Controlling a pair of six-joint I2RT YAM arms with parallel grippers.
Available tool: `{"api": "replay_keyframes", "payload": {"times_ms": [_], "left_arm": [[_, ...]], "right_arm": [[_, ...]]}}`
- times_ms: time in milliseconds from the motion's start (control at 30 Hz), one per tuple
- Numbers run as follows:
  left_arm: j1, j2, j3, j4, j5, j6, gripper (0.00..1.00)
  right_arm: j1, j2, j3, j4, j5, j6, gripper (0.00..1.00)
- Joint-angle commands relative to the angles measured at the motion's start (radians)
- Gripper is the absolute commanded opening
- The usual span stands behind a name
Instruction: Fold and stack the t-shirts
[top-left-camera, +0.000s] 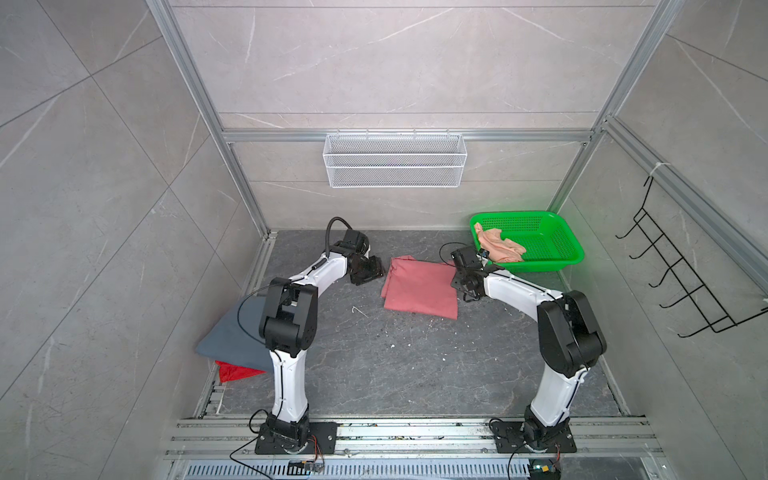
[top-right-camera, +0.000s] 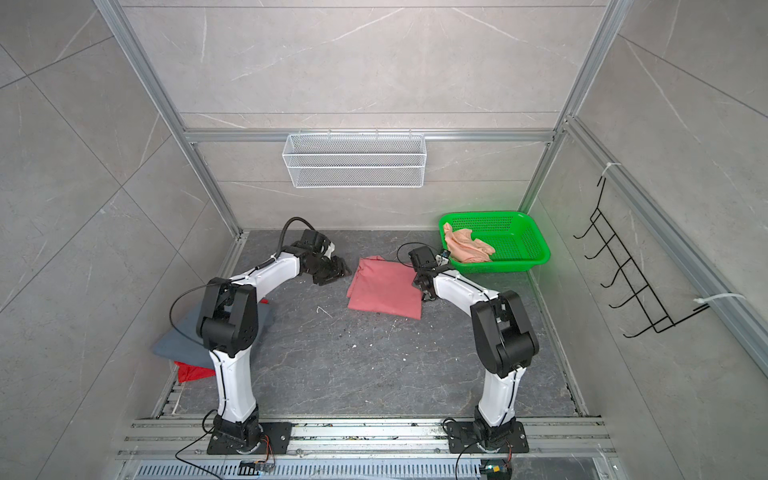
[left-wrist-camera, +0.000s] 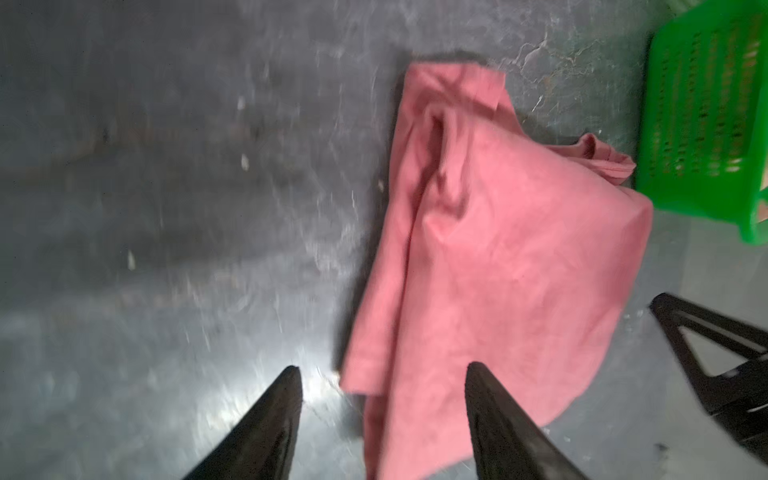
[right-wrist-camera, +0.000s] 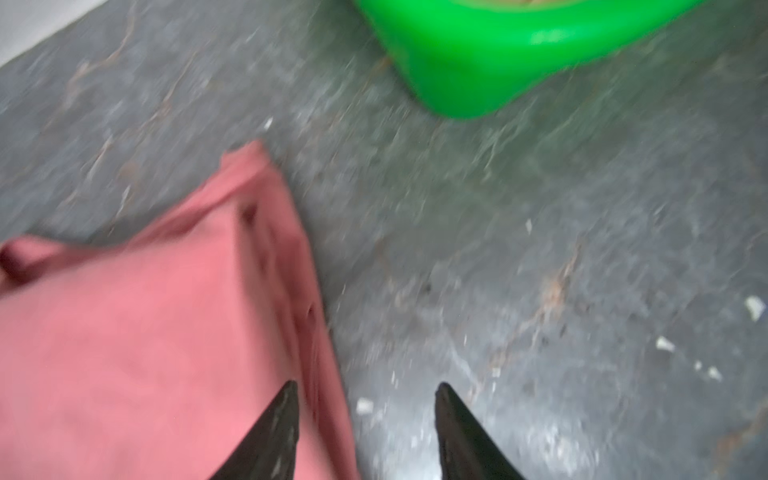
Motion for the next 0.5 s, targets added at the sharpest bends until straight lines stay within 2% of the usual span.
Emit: {"api": "replay_keyframes", "payload": {"times_ms": [0,167,233,467], "left_arm": [[-0.009,-0.089,-0.142,0.076,0.057,-0.041,0.73],[-0.024,-0.109,-0.228,0.154,0.126,-0.121,0.74],[-0.028,-0.087,-0.233,0.182,0.148,-0.159,0.74],[-0.062,-0.002,-0.245,0.309,0.215,-0.3,0.69]], "right_arm": [[0.04,-0.096,-0.079,0.083,-0.144,0.008,0.57],[0.073,-0.213,-0.249,0.217,-0.271,0.156,0.67],[0.089,-0.261,-0.31,0.268,-0.283,0.22,0.73],[0.152,-0.35,-0.461,0.413,-0.305,0.419,0.81]]}}
